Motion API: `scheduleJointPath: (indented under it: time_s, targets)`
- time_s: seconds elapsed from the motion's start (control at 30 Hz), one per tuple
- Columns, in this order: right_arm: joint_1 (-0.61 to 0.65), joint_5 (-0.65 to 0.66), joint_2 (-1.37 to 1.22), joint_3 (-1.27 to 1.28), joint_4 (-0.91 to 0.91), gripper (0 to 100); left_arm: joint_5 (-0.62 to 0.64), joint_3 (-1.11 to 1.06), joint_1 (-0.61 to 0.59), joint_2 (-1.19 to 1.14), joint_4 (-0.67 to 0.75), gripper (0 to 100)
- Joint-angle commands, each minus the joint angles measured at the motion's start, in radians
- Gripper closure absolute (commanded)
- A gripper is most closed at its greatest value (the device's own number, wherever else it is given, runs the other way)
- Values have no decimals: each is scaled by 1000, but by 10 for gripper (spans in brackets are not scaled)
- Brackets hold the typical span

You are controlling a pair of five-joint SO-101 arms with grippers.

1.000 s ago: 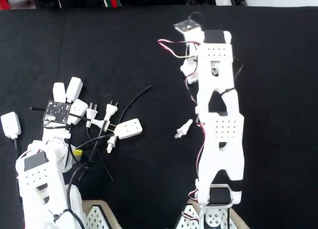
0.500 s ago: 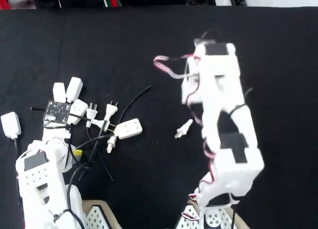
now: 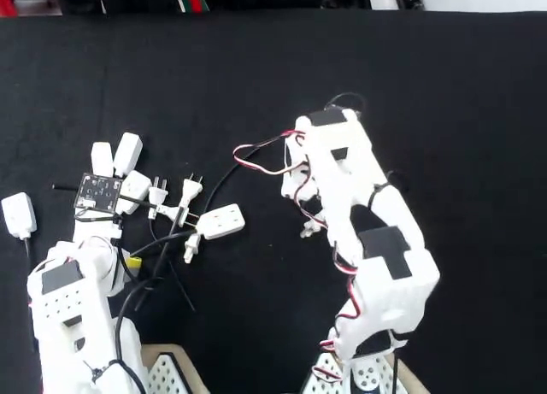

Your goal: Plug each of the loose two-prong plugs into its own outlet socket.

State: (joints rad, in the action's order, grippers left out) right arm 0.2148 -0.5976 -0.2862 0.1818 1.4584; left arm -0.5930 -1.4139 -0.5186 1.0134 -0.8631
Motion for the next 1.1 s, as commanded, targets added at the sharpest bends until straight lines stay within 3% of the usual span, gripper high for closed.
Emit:
scheduleJointPath:
  time_s: [0.0, 0.17, 0.3, 0.37, 0.5, 0.6, 0.9, 1.07]
  targets:
    - [15, -37, -38, 2, -54, 766, 0, 5, 16, 12, 9, 703]
    - [12, -64, -102, -1, -78, 770, 0, 5, 16, 12, 9, 703]
    - [12, -48, -113, -2, -81, 914, 0, 5, 16, 12, 9, 703]
    - [12, 3, -113, -4, -81, 977, 0, 5, 16, 12, 9, 703]
    - [9, 109, -117, -4, -81, 985, 0, 5, 16, 12, 9, 703]
    - [-15, 273, -113, -4, -81, 986, 0, 5, 16, 12, 8, 703]
    - [-169, 984, -119, -159, -35, 985, 0, 5, 16, 12, 8, 703]
    - [-203, 1315, -119, -265, 51, 985, 0, 4, 16, 12, 8, 703]
